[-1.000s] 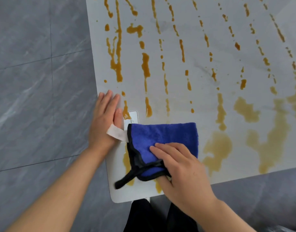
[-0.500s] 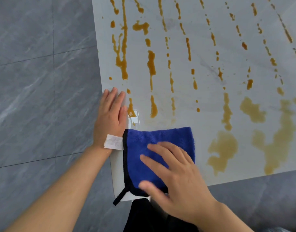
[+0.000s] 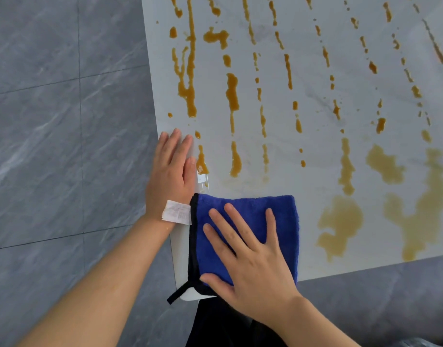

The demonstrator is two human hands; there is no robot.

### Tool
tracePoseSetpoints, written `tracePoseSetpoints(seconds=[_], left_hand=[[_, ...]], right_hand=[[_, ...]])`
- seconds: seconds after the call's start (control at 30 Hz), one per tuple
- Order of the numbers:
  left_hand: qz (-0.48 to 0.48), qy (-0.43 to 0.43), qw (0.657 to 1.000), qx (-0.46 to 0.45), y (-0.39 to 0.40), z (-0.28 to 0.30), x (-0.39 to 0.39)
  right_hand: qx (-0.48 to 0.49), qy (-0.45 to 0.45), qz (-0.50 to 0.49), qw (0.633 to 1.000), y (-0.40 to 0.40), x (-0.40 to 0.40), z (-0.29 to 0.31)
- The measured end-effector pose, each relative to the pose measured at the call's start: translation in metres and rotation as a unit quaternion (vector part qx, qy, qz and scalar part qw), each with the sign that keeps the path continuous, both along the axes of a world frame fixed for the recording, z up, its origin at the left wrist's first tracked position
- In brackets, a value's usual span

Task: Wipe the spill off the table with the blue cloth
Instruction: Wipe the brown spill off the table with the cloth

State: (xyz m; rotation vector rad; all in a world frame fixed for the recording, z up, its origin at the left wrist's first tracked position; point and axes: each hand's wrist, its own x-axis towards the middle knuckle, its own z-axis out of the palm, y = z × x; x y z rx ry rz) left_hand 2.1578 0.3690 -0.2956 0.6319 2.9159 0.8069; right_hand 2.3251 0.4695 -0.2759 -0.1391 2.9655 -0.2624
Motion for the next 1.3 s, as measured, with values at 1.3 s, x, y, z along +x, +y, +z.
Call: tracePoseSetpoints(seconds=[1.3], left_hand=[[-0.007,-0.005,1.0,0.015,0.001,0.0,0.003]], right_hand=[[0.043,-0.023,-0.219,0.974,0.077,0.008,-0.008]])
